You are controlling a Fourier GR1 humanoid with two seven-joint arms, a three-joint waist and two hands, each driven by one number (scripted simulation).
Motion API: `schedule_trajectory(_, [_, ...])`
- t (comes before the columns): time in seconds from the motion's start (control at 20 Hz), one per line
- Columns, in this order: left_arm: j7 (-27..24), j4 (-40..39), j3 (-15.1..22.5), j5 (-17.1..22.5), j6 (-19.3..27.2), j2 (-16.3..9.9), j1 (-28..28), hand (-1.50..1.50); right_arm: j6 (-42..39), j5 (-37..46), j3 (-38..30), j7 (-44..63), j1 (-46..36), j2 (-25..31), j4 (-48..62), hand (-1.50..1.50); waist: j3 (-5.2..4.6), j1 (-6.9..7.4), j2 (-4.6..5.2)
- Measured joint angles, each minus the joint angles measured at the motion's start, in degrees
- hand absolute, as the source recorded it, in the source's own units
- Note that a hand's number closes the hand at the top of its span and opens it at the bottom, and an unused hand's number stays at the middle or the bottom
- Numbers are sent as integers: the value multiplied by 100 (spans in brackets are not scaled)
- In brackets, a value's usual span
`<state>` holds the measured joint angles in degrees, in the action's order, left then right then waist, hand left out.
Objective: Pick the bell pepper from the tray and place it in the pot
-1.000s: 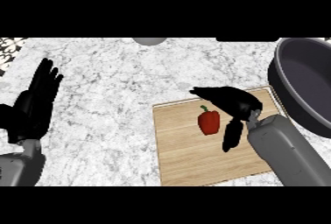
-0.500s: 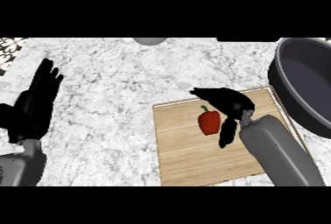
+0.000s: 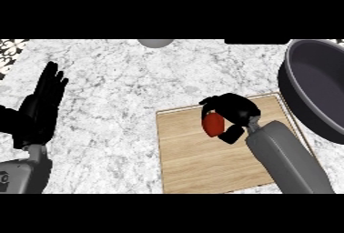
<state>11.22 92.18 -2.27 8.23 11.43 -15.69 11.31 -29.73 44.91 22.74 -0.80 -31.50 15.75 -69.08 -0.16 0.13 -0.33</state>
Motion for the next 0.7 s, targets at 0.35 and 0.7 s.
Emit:
schedule_trajectory(0.35, [172,126,-140,-30,-102,13,31,0,218,366,-100,-344,106,-120,45,150,-13,-16,-33])
schedule_trajectory(0.7, [176,171,-241,-65,-93,20,-74,0,357,454,175,612,1930,-264,-1990,150,-4,-137,-55])
